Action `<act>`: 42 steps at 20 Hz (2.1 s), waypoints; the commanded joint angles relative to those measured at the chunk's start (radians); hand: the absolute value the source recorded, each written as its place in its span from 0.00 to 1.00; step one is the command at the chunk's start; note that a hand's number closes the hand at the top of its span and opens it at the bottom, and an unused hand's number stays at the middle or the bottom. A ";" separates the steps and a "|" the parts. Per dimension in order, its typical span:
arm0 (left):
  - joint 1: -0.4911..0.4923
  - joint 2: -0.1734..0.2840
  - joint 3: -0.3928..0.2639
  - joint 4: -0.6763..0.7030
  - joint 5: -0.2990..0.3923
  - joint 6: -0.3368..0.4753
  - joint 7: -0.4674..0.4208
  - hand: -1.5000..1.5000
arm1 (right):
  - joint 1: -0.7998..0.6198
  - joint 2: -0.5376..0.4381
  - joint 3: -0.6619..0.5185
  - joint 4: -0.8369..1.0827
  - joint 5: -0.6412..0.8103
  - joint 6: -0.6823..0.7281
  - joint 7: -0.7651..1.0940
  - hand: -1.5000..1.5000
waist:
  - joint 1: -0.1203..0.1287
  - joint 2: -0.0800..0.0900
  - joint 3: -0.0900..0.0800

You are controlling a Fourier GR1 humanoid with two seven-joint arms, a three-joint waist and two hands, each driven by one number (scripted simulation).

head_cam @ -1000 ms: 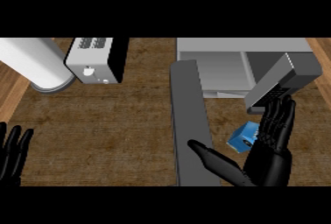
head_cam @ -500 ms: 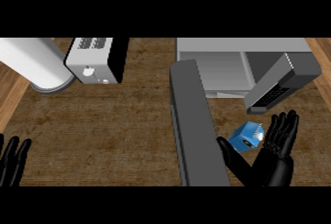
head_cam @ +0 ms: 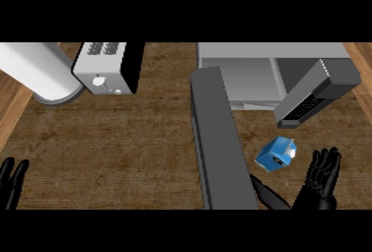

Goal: Pick up the milk, place it into the microwave and close the microwave

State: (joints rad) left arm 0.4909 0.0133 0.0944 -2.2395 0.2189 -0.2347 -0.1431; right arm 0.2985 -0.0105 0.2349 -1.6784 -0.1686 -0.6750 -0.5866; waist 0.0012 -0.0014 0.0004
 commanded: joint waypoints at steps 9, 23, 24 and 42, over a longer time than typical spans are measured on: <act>-0.026 0.005 0.007 -0.043 0.020 -0.006 0.069 0.00 | -0.124 -0.027 -0.131 0.281 -0.078 0.146 -0.178 0.00 | 0.001 0.001 0.000; 0.037 -0.013 0.001 -0.019 0.002 -0.030 0.000 0.00 | -0.243 -0.027 -0.342 0.638 -0.143 0.126 -0.308 0.00 | 0.004 0.002 0.000; -0.034 0.002 0.028 0.021 0.005 -0.011 0.016 0.00 | -0.271 -0.044 -0.352 0.675 -0.130 0.124 -0.313 0.00 | 0.002 0.003 0.000; 0.012 -0.013 -0.054 0.027 -0.025 0.017 -0.024 0.00 | -0.377 -0.018 -0.312 0.813 -0.112 0.395 -0.538 1.00 | 0.003 0.002 0.000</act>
State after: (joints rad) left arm 0.5285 0.0041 0.0560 -2.2341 0.2041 -0.2385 -0.1678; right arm -0.0366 -0.0640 -0.0492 -0.8743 -0.3170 -0.1396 -1.0267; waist 0.0069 -0.0001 0.0007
